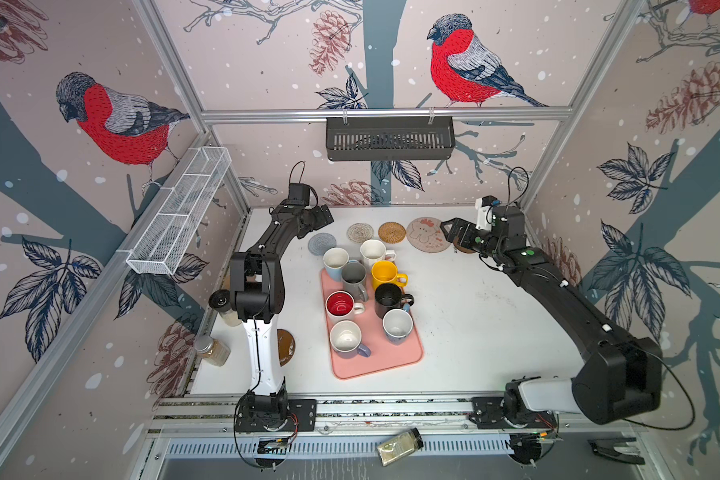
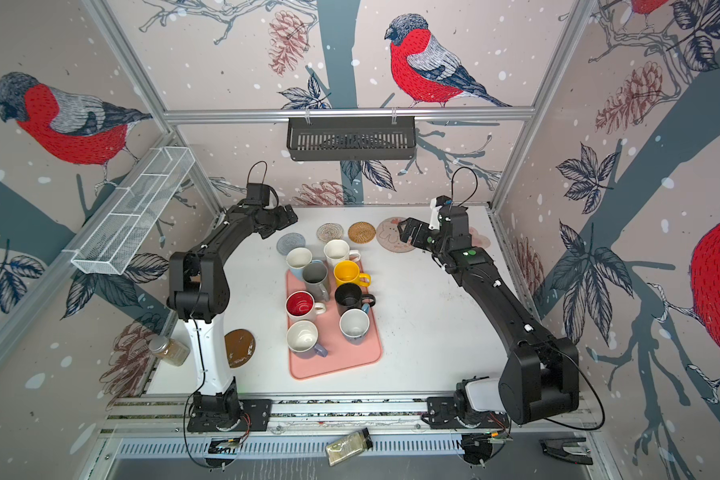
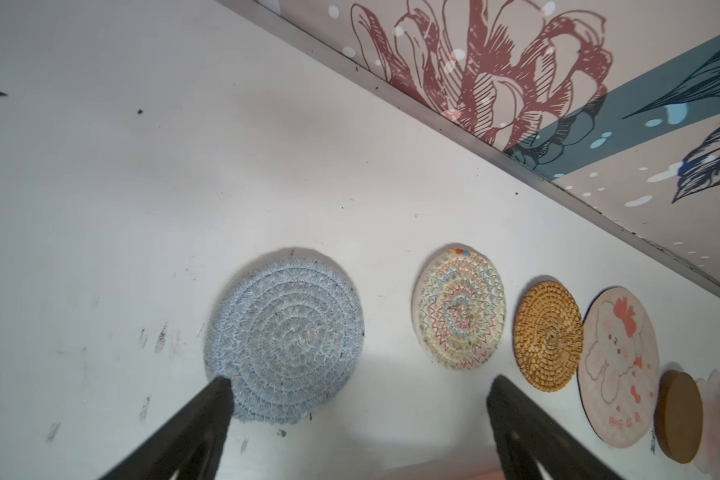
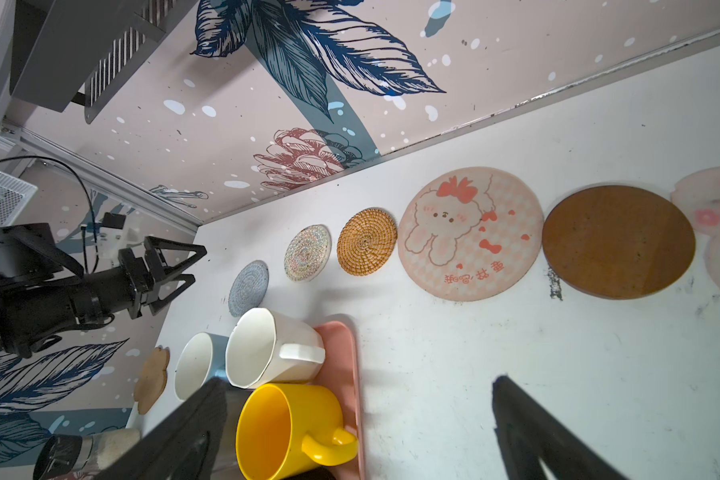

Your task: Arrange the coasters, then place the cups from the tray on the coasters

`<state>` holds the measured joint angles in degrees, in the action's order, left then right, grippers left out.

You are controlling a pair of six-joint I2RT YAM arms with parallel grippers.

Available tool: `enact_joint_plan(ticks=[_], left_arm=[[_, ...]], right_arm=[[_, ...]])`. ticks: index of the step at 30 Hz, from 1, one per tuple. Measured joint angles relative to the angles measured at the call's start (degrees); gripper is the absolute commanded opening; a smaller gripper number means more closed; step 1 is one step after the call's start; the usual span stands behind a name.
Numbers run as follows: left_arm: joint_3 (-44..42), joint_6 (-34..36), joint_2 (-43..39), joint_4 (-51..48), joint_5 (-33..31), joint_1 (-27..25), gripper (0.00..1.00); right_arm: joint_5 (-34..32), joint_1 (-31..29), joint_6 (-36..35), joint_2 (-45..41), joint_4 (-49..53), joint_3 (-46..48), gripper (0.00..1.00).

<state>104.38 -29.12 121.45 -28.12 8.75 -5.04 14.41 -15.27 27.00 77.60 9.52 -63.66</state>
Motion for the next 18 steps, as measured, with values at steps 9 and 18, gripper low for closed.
enact_joint_plan(ticks=[9, 18], left_arm=[[-8.98, 0.33, 1.22, -0.68, 0.11, 0.37, 0.37], [-9.70, -0.66, 4.57, 2.47, 0.24, 0.74, 0.40]], right_arm=[[0.68, 0.02, 0.17, -0.31, -1.22, 0.79, 0.99], [0.85, 0.00, 0.17, 4.35, -1.36, -3.45, 0.99]])
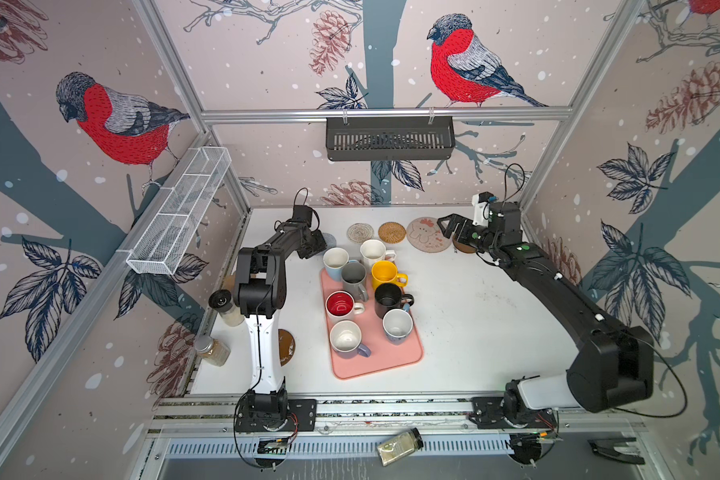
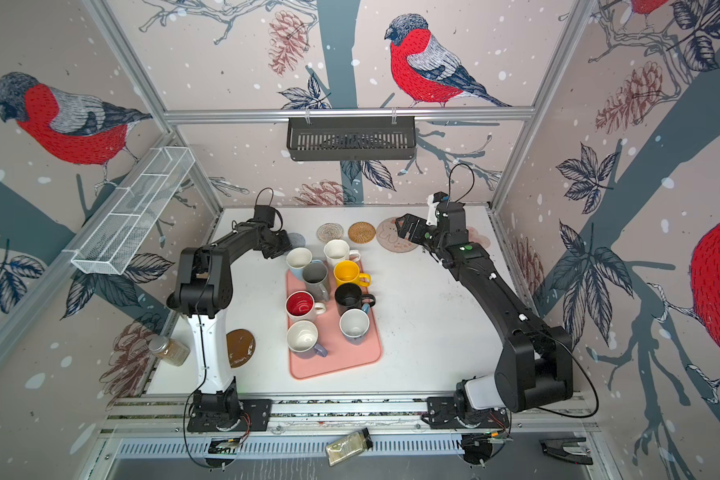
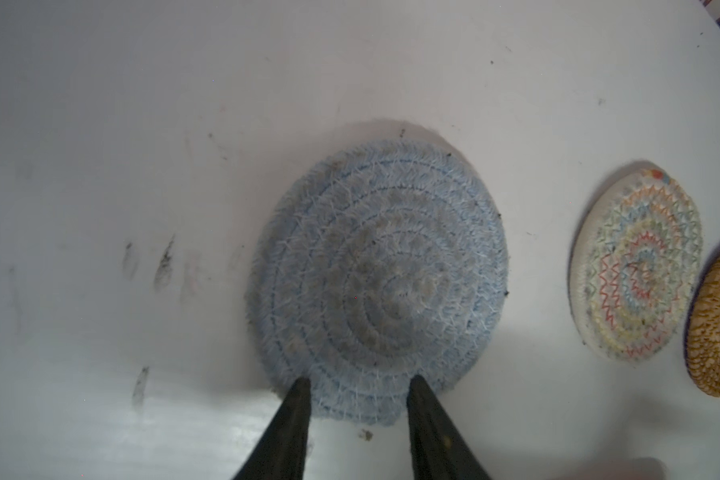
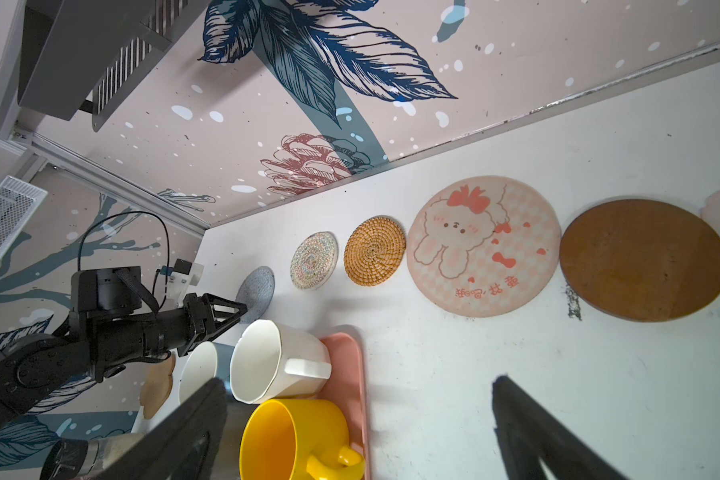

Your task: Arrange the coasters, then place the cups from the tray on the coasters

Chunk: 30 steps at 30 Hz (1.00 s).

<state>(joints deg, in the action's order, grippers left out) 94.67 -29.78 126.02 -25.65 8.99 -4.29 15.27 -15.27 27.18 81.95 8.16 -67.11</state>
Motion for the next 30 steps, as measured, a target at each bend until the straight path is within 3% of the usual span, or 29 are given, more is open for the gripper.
enact_joint_plan(ticks=[9, 16, 18, 25, 30], left_arm=[[2.93, -0.26, 2.60, 3.10, 1.92, -0.11, 0.42], [3.08, 0.07, -0.55, 1.51, 1.42, -0.28, 0.81], [3.74, 0.22, -3.23, 0.63, 0.87, -0.09, 0.84], [5.55, 1.99, -14.36, -1.99, -2.14, 0.39, 0.78], [-6.29, 3.50, -26.25, -5.22, -4.15, 0.37, 0.63]], right_arm=[[0.00, -0.09, -0.02, 0.98, 0.02, -0.37, 0.99], [-0.02, -0.09, -0.04, 1.03, 0.04, -0.37, 0.99], [0.00, -0.09, -0.04, 0.98, -0.11, -0.13, 0.99], [0.46, -0.09, 0.04, -0.94, -0.81, 3.72, 0.99], [1.07, -0.76, 1.46, -2.14, -2.25, 5.64, 0.99]])
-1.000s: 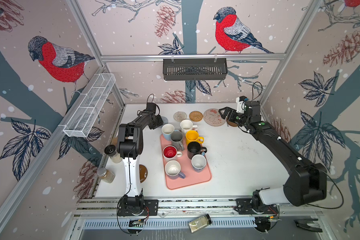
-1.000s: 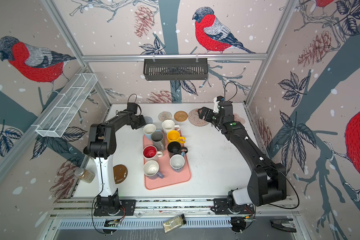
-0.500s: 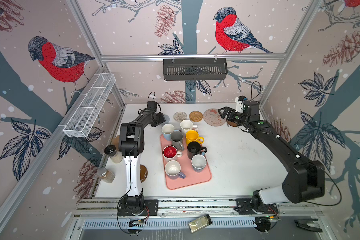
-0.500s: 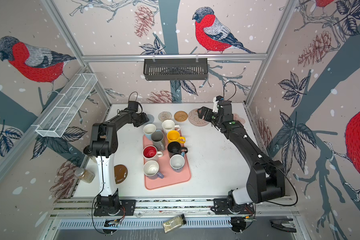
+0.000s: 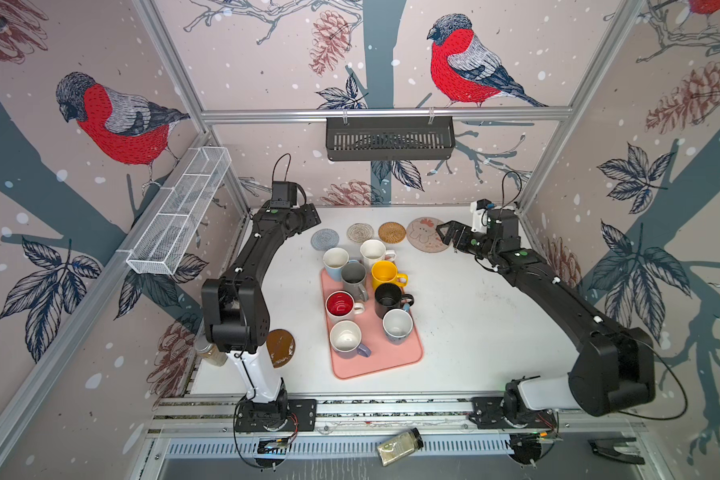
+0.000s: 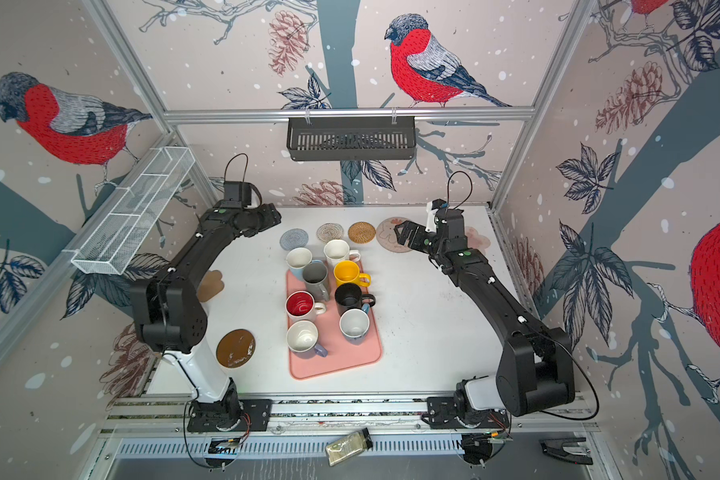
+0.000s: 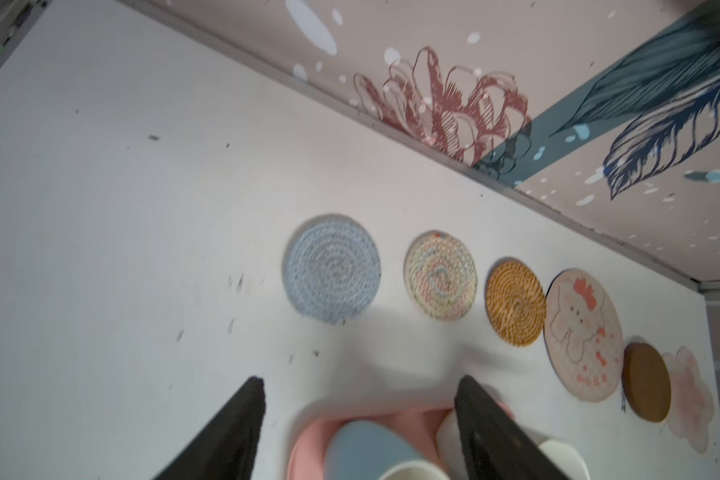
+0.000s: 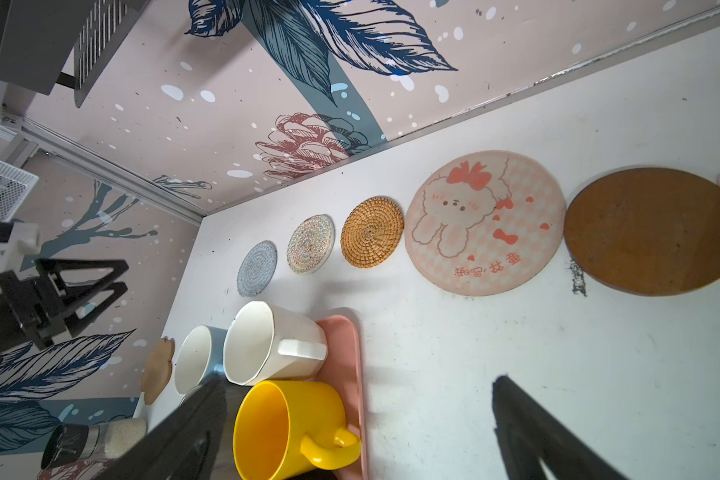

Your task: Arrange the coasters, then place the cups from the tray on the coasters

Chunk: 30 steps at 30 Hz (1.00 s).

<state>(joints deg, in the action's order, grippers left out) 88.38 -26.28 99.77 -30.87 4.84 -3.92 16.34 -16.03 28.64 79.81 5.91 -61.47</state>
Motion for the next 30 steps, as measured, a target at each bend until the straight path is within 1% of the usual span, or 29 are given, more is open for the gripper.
enact_joint_plan(ticks=[2, 8, 11, 14, 15, 16, 18, 19, 23, 30], left_arm=[[-5.44, 1.20, -5.42, -2.49, -1.11, 0.00, 0.59], [-21.57, 2.64, -21.97, -7.58, -2.95, 0.00, 0.60], [-30.53, 1.07, -29.70, -9.64, -4.00, -0.04, 0.61], [-38.34, -2.32, -36.61, -10.32, -5.27, -0.04, 0.66], [-40.57, -3.82, -38.66, -10.47, -5.99, -0.04, 0.70], [-42.05, -5.27, -40.15, -10.54, -6.51, -0.04, 0.75], [-43.91, -7.37, -42.40, -10.71, -7.19, -0.04, 0.93], [-44.46, -8.31, -43.08, -10.88, -7.72, -0.04, 0.96], [-43.74, -9.64, -42.80, -13.18, -7.87, -0.39, 0.97], [-40.85, -8.85, -36.06, -19.67, -8.68, -0.48, 0.94]], right_arm=[[0.15, -0.90, 0.00, -0.87, -1.05, 1.95, 0.99], [0.83, -2.84, 1.55, -3.50, -6.47, 10.82, 0.99], [1.31, -3.32, 3.10, -3.65, -9.31, 13.94, 0.99], [2.27, -4.22, 3.28, -3.43, -11.63, 15.37, 0.99], [2.43, -4.55, 3.43, -3.26, -12.26, 15.54, 0.99], [2.73, -4.72, 3.45, -3.21, -12.76, 15.74, 0.99], [3.21, -4.92, 3.43, -3.21, -13.20, 15.91, 0.99], [3.23, -4.94, 3.41, -3.21, -13.31, 16.04, 0.99], [3.43, -4.94, 3.41, -3.67, -13.53, 16.96, 1.00], [3.67, -4.42, 4.31, -5.27, -15.34, 19.56, 1.00]])
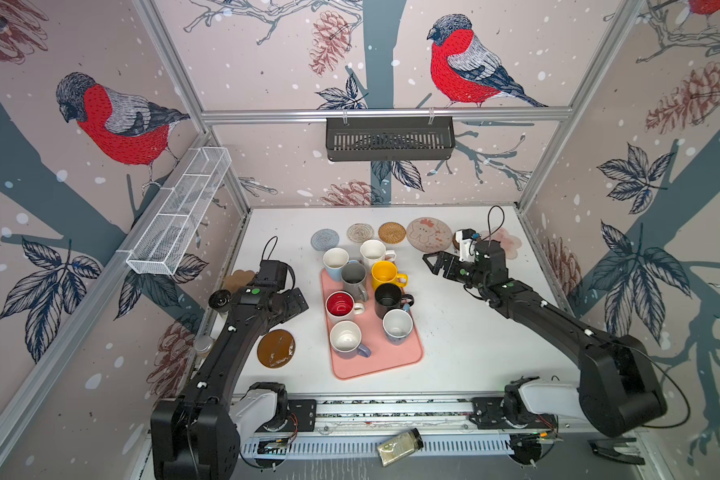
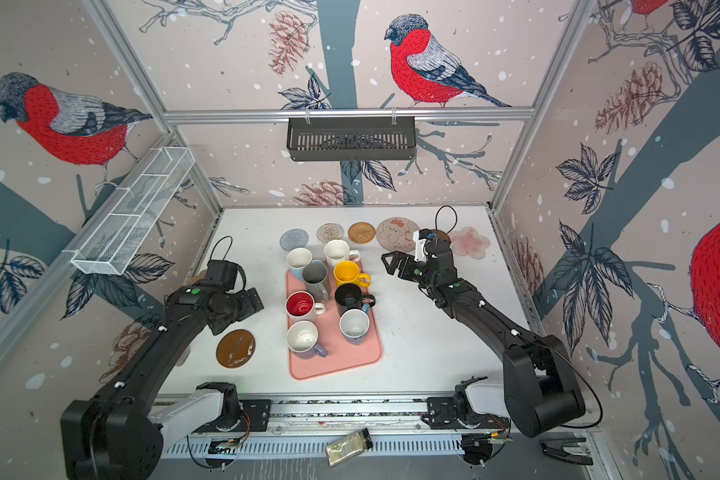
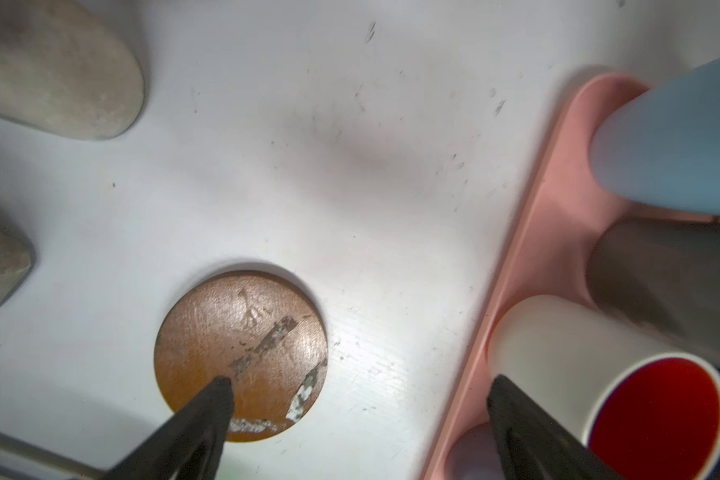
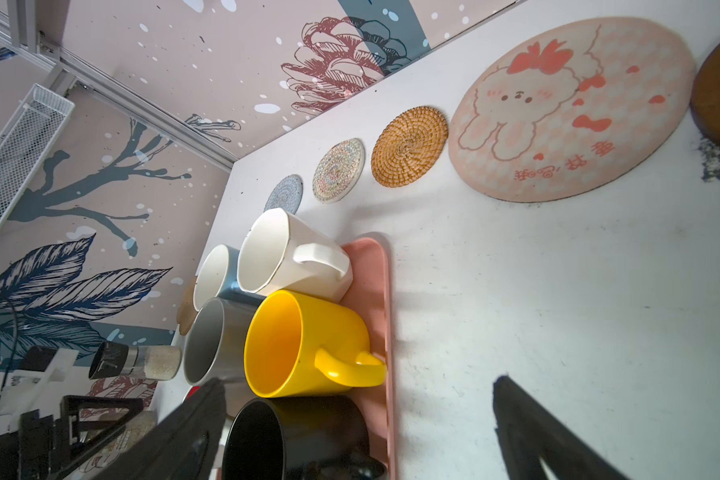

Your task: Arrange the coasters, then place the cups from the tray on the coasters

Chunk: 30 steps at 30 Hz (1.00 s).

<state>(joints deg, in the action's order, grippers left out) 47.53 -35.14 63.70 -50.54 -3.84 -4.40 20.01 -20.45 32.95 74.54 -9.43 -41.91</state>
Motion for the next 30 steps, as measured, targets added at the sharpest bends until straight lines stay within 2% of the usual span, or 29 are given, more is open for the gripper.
enact_joint_plan(ticks=[8, 16, 21, 25, 30], left_arm=[[-10.78, -10.38, -6.95, 4.46, -0.28, 0.09, 0.96], [-11.37, -22.25, -1.62, 3.80, -4.96, 0.90, 0.97], [-17.03, -27.63, -6.29, 3.76, -5.27, 1.70, 0.97], [-18.05, -30.69, -9.40, 4.15, -6.27, 1.95, 0.97], [-19.34, -30.97, -6.67, 6.73, -6.62, 2.56, 0.97]], right_arm=[[1.01, 1.38, 1.60, -1.18, -2.27, 0.92, 1.00], [1.99, 1.33, 2.16, -0.55, -2.95, 1.27, 1.00], [2.51, 1.03, 3.06, -0.13, -3.65, 1.44, 1.00], [2.64, 0.66, 3.19, -0.13, -3.80, 1.60, 1.00], [2.64, 0.59, 3.19, -0.13, -3.76, 1.66, 1.00]])
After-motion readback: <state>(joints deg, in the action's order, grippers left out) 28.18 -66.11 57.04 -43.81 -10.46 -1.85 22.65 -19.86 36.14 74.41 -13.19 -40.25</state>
